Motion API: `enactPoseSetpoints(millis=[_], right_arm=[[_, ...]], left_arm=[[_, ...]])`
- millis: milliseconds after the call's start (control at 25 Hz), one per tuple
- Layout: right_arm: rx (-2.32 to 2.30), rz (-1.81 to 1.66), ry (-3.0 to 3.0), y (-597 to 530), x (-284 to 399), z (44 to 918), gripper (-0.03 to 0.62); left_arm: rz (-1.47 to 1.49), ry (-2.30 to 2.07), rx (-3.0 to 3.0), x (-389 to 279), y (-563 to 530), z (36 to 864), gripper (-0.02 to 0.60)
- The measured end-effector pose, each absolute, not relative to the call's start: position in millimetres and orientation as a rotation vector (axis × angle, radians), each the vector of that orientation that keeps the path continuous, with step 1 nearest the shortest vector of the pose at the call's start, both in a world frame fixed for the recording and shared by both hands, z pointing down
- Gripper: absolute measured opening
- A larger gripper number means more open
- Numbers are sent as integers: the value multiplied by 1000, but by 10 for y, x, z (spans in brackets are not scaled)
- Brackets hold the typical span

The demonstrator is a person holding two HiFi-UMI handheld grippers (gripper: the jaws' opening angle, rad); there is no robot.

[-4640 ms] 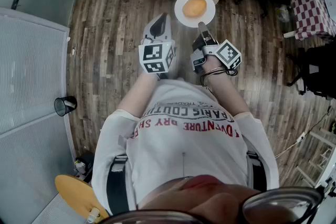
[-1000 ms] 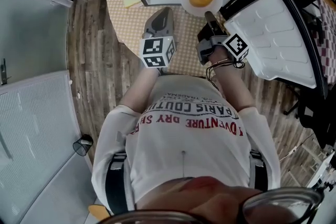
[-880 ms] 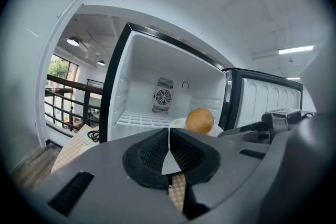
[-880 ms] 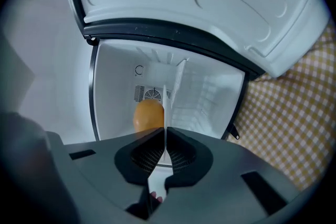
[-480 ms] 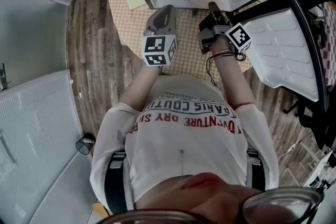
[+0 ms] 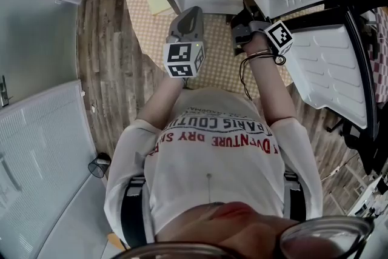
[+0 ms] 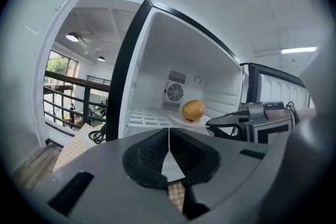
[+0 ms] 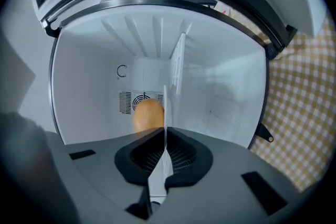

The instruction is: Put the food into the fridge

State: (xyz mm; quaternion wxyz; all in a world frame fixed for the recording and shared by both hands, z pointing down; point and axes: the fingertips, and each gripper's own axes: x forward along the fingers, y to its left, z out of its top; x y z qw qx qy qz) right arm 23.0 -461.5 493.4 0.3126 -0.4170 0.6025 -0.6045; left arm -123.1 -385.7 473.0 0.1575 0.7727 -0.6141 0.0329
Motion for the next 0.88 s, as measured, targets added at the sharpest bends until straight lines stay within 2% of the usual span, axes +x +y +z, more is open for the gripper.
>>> enactPoseSetpoints(millis=[800, 880], right_arm=[[-1072, -1668, 1556, -4932, 67, 4842, 35], [-1069, -1651, 1573, -4919, 76, 4811, 73]], left_arm=[[89, -1748, 2185, -1200, -4089, 4808, 28], [86, -1749, 2179, -1201, -4079, 4821, 28]])
